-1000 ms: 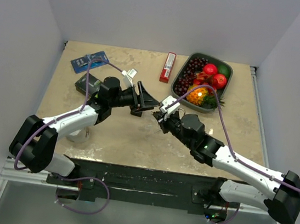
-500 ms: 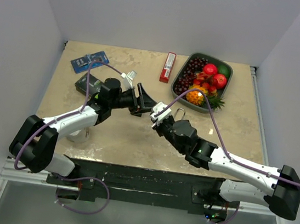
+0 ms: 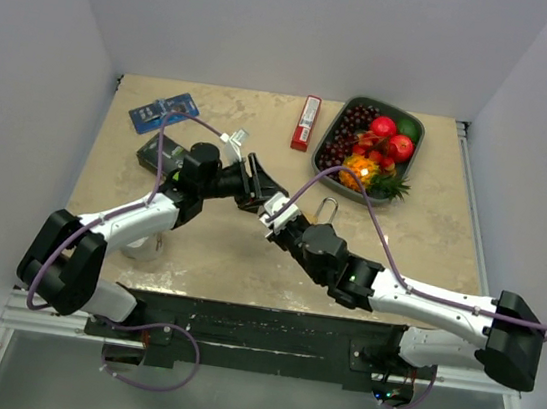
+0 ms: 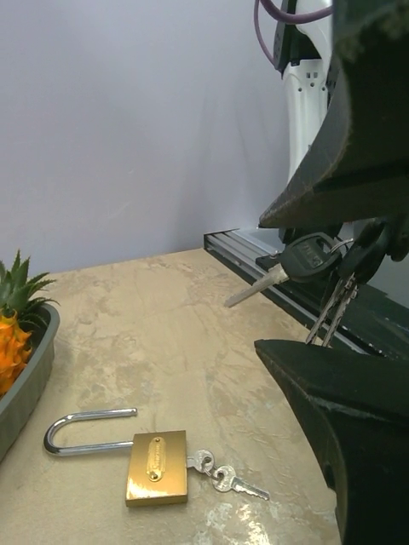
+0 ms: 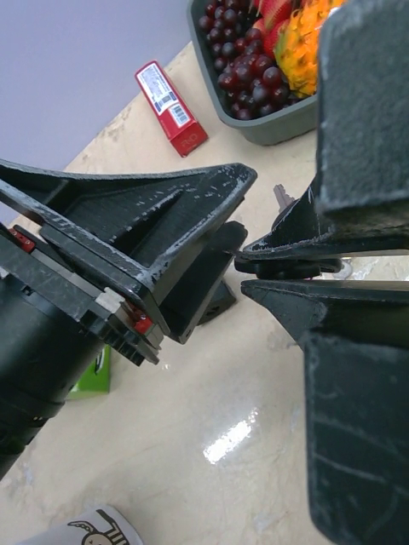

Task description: Unlock with the key

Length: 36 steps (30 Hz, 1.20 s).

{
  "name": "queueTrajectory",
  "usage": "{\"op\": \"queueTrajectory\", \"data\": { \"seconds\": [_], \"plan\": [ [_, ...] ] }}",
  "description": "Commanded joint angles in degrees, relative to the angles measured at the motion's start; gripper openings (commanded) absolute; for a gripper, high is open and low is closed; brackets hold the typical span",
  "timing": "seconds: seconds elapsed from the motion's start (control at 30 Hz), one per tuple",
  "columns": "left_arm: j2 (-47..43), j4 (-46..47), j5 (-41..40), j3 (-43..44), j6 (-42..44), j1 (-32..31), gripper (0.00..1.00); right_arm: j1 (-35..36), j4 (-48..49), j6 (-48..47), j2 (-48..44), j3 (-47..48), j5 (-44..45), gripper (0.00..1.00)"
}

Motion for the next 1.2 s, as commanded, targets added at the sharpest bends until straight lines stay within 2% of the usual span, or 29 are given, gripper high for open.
{"op": "queueTrajectory", "data": {
  "seconds": [0.0, 0.03, 0.1, 0.47, 0.53, 1.17],
  "plan": [
    [0.1, 3.6, 2.2, -0.2, -2.0, -0.3, 0.53, 1.1, 5.1, -2.9, 0.6, 1.6, 3.0, 0.0],
    [0.1, 3.6, 2.2, -0.3, -1.9, -0.3, 0.46, 1.4, 5.2, -2.9, 0.8, 1.7, 3.6, 0.0],
    [0.2, 3.6, 2.2, -0.3, -1.9, -0.3, 0.38, 1.7, 5.2, -3.3, 1.1, 1.6, 4.0, 0.0],
    [0.7, 4.6, 2.0, -0.6, -2.2, -0.3, 0.11, 2.6, 3.8, -2.6, 2.0, 1.0, 5.9, 0.0],
    [0.3, 4.7, 1.4, -0.8, -2.4, -0.2, 0.01, 2.5, 3.0, -2.2, 2.0, 0.9, 6.4, 0.0],
    [-1.3, 17.1, -3.8, -8.6, -10.0, -0.2, 0.0, 2.6, 0.0, 2.2, 4.9, -1.8, 10.6, 0.0]
  ]
}}
